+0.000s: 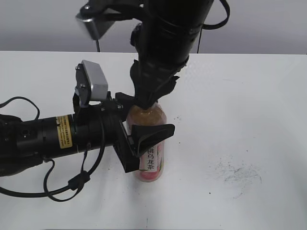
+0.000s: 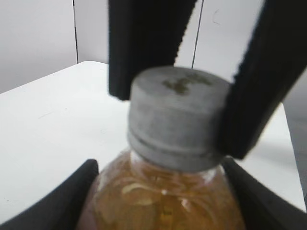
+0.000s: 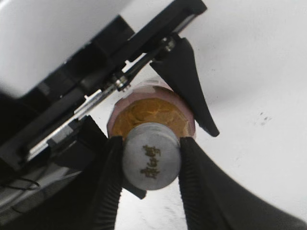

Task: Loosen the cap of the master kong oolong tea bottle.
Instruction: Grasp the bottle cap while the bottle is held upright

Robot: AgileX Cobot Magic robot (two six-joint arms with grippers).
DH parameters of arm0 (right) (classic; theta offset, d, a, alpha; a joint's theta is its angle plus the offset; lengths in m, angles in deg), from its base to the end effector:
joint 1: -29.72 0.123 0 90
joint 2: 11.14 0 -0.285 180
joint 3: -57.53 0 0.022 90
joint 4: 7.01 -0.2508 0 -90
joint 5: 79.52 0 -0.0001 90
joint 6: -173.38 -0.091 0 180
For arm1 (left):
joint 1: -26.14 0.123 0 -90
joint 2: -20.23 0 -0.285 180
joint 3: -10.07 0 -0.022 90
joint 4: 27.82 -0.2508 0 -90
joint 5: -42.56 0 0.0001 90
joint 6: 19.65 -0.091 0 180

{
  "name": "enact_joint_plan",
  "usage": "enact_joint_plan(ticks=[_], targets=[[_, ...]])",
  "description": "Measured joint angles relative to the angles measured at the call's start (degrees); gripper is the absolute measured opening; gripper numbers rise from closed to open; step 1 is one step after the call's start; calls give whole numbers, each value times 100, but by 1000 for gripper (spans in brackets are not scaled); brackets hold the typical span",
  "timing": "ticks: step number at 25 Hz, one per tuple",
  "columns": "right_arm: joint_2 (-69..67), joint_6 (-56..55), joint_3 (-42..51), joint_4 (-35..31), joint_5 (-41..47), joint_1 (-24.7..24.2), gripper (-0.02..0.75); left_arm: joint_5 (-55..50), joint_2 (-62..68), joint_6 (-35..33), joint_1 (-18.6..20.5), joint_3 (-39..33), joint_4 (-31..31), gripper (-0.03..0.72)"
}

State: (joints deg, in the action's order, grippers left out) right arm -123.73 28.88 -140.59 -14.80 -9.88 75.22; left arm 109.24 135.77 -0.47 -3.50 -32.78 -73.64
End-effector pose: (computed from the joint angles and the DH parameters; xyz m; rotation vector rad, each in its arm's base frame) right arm 0.2624 0.2835 0.3018 -1.8306 2.2087 0.2267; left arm 0.2338 -0.2020 0.1429 1.0018 1.4979 -0.9603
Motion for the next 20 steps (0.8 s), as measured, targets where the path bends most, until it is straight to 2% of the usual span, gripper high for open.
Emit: enact_joint_plan(ticks=[14, 17, 20], targets=[[0, 7578, -11, 64, -24, 59, 271, 0, 0, -11, 0, 0, -18, 448], [0, 8153, -12, 145, -30, 126, 271, 0, 0, -11, 0, 0, -18, 448], [0, 7524, -12, 166, -30, 133, 271, 0, 0, -11, 0, 0, -26, 448]])
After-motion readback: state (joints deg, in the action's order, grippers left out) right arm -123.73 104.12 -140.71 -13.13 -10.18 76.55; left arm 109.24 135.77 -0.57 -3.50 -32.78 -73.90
